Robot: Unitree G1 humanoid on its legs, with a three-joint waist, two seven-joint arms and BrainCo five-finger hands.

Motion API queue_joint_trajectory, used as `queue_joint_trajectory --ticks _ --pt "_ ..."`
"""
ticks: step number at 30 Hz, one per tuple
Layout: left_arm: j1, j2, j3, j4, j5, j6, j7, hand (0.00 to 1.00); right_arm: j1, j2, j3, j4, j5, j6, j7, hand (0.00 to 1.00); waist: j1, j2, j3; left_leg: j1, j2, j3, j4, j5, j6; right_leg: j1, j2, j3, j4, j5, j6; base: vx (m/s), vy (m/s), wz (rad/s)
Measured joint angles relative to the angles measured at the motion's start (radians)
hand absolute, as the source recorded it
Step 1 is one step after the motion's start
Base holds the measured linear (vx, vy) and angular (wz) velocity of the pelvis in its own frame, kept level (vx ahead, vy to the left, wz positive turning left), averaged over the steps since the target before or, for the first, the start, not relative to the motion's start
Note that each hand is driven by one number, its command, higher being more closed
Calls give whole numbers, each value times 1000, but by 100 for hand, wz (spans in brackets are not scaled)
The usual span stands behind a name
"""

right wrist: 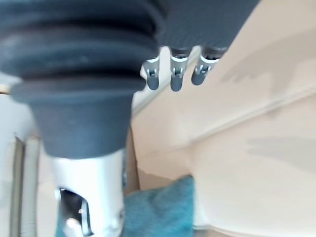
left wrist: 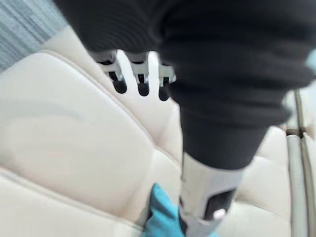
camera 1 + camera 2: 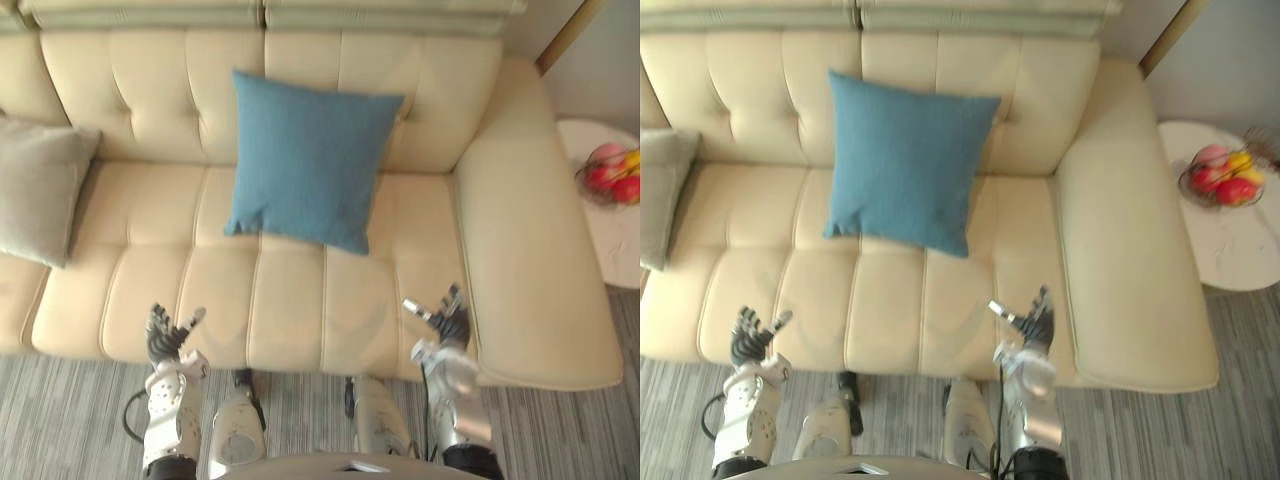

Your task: Pick up cushions and gather them together orderly.

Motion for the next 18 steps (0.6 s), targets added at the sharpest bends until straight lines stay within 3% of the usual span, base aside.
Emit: queue_joint_trajectory --ticks 8,18 --pt "-17 -16 61 411 136 46 -47 0 -1 13 -64 407 -85 51 45 0 0 7 -121 175 19 78 -23 -48 -28 222 18 26 -217 87 6 89 34 -25" --pt "-40 -2 102 578 209 71 -71 0 -7 5 -204 591 -118 78 66 0 0 -6 -133 268 3 146 -44 -75 -33 283 20 113 -295 143 -5 -25 22 -27"
